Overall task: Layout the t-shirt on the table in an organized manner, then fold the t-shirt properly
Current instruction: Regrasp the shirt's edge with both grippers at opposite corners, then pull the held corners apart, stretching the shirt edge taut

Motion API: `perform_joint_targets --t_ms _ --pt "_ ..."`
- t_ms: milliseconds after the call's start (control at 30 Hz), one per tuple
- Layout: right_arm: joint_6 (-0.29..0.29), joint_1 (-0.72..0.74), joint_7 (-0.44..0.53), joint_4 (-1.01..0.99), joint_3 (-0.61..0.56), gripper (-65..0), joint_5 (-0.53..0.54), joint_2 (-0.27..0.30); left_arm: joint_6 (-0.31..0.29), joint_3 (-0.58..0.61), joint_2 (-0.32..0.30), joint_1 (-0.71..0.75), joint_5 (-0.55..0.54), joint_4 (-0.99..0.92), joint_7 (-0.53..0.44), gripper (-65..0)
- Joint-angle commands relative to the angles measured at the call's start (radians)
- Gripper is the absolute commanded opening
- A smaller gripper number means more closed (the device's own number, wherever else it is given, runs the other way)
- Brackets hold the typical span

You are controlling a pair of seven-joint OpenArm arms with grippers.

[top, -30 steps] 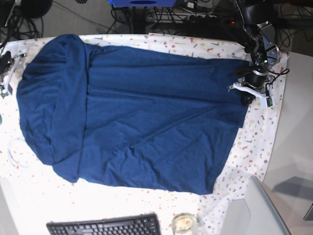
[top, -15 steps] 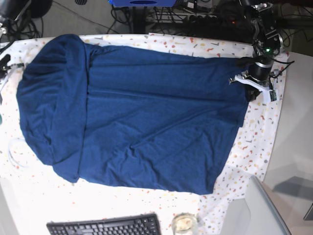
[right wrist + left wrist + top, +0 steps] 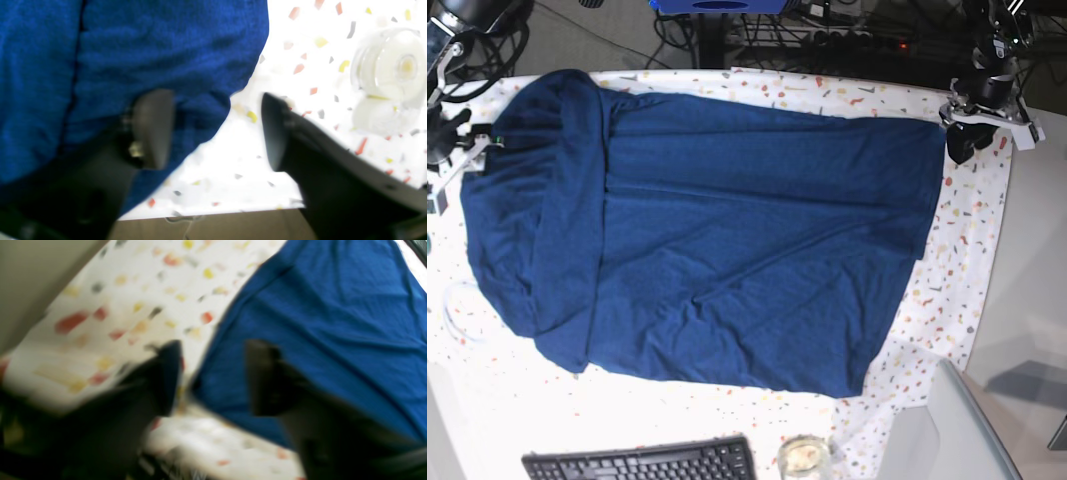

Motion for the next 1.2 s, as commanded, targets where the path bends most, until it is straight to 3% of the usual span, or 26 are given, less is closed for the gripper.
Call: perform_joint_targets --t_ms 0,67,267,367,500,567,733,1167 --pt "-0.001 -0.003 0.014 0.022 0.006 -17.6 0.026 0.012 -0.014 -0.001 -0.012 0.001 -0.017 0.004 -0.019 -25.5" --pt "-0.001 -0.020 0.014 0.020 0.006 -13.2 0.067 0.012 -0.014 0.003 -0.012 -0.002 -0.019 -0.019 -0.019 -23.0" --pt "-0.001 -0.051 0.014 0.017 0.006 -14.3 0.140 0.012 -0.017 0.006 -0.004 -0.065 -0.019 -0.127 -0.019 -23.0" --pt "-0.001 -0.051 0.014 0.017 0.006 -14.3 0.140 0.012 -0.063 0.033 -0.004 -0.090 -0.017 -0.165 -0.019 -23.2" --pt "-0.001 -0.041 0.014 0.017 0.113 -14.3 0.144 0.011 -0.072 0.088 -0.004 -0.093 -0.017 -0.185 -0.019 -23.5" --pt "-0.001 -0.029 0.008 0.017 0.170 -13.7 0.153 0.009 -0.072 0.101 -0.003 -0.090 -0.019 -0.185 -0.019 -28.6" --pt "-0.001 -0.037 -0.071 -0.048 0.208 -10.5 0.255 0.021 -0.072 0.098 -0.004 -0.078 -0.019 -0.179 -0.017 -65.0" --pt "-0.001 -0.057 -0.083 -0.189 0.202 -10.5 0.265 0.011 -0.072 0.098 -0.010 -0.016 -0.019 -0.101 -0.016 -65.0"
